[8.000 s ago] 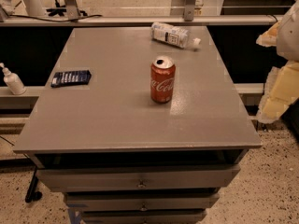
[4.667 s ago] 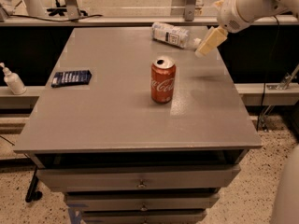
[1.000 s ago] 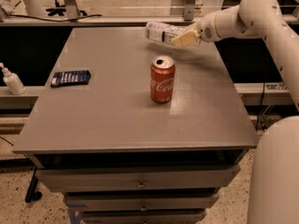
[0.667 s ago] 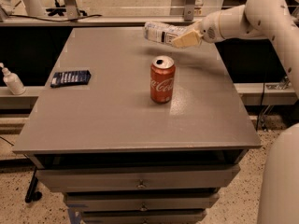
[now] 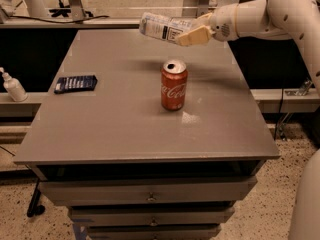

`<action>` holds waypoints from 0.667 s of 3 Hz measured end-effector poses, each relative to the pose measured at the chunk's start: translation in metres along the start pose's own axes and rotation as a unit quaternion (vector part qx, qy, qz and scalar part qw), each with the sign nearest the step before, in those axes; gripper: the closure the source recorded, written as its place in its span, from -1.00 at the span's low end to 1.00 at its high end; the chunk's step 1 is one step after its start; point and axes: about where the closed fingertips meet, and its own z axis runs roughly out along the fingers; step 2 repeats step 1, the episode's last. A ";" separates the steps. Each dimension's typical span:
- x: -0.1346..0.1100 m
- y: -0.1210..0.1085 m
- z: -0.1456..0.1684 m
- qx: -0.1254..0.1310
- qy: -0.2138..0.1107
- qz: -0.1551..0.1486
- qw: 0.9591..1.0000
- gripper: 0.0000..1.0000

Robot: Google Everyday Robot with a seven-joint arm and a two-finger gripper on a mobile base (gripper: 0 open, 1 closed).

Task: Pick blue plastic bottle

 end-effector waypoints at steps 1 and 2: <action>0.000 0.000 0.000 0.000 0.000 0.000 1.000 1.00; 0.000 0.000 0.000 0.000 0.000 0.000 1.000 1.00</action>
Offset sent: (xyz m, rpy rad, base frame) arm 0.0000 0.0000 0.0000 0.0000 0.0000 0.0000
